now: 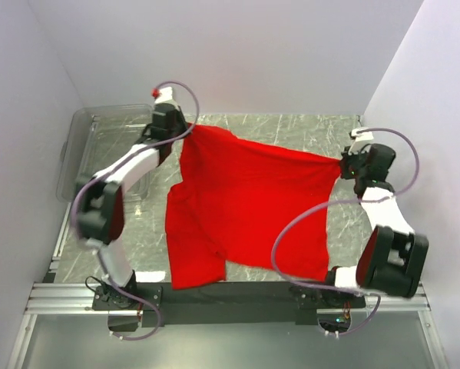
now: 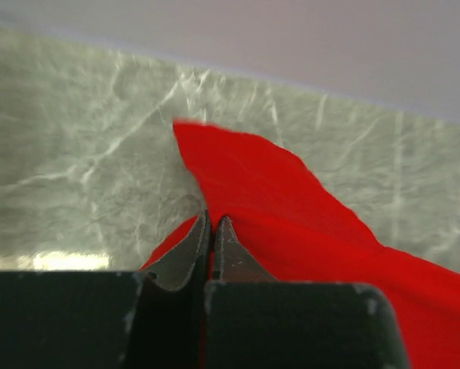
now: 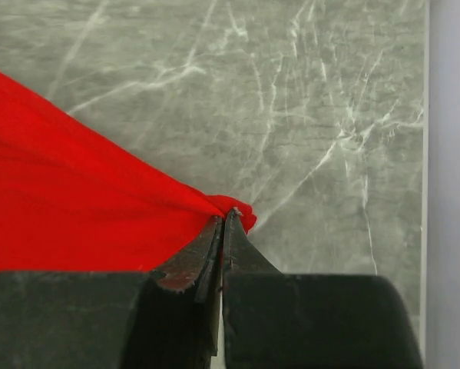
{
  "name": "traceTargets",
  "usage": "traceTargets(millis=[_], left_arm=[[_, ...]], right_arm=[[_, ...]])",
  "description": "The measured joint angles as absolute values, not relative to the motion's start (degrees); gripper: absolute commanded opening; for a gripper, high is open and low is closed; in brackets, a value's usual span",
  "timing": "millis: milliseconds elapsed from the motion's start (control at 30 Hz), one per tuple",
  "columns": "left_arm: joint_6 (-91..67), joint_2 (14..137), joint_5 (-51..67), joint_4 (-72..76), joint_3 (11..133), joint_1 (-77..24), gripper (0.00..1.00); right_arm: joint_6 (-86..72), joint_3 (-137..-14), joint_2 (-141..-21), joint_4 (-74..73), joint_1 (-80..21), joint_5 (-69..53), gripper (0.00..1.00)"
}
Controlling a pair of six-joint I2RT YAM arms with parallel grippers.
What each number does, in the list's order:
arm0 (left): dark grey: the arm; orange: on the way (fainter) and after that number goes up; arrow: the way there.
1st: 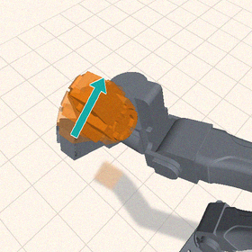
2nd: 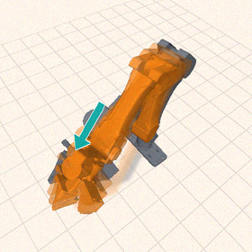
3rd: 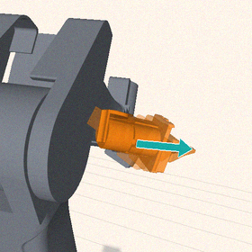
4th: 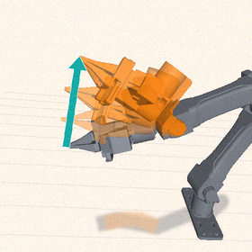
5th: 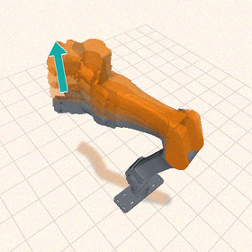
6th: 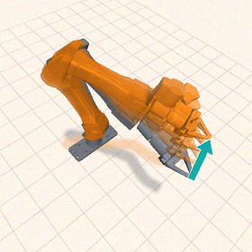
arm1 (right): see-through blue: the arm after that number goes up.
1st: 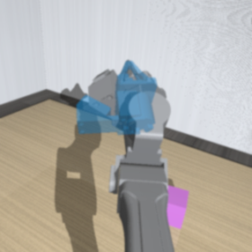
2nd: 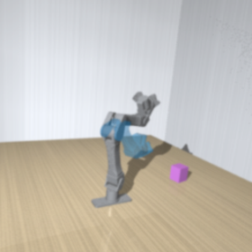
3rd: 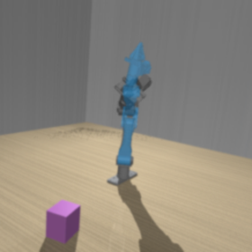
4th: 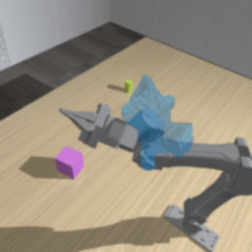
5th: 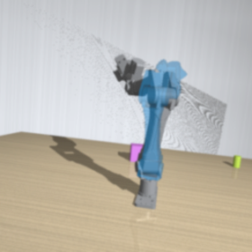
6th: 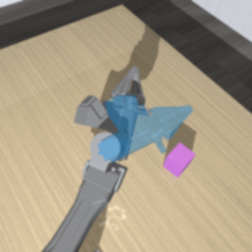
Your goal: Fold and stack the t-shirts
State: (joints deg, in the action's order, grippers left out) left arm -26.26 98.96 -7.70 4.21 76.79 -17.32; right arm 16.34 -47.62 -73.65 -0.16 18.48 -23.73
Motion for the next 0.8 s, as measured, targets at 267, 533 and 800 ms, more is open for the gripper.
traceTargets(millis=[267, 533, 800], left_arm=[[-28.16, 122.02, -7.92, 4.47, 94.3, -17.28, 0.01], [-31.18, 131.55, -8.43, 3.73, 107.59, -16.91, 0.01], [-34.17, 138.56, -7.27, 2.31, 115.42, -16.03, 0.01]], right_arm=[[13.19, -54.19, -91.79, 12.91, 14.66, -12.38, 0.0], [8.23, -72.82, -107.44, 11.38, 14.35, -7.05, 0.0], [6.9, -76.53, -112.05, 11.88, 13.76, -5.8, 0.0]])
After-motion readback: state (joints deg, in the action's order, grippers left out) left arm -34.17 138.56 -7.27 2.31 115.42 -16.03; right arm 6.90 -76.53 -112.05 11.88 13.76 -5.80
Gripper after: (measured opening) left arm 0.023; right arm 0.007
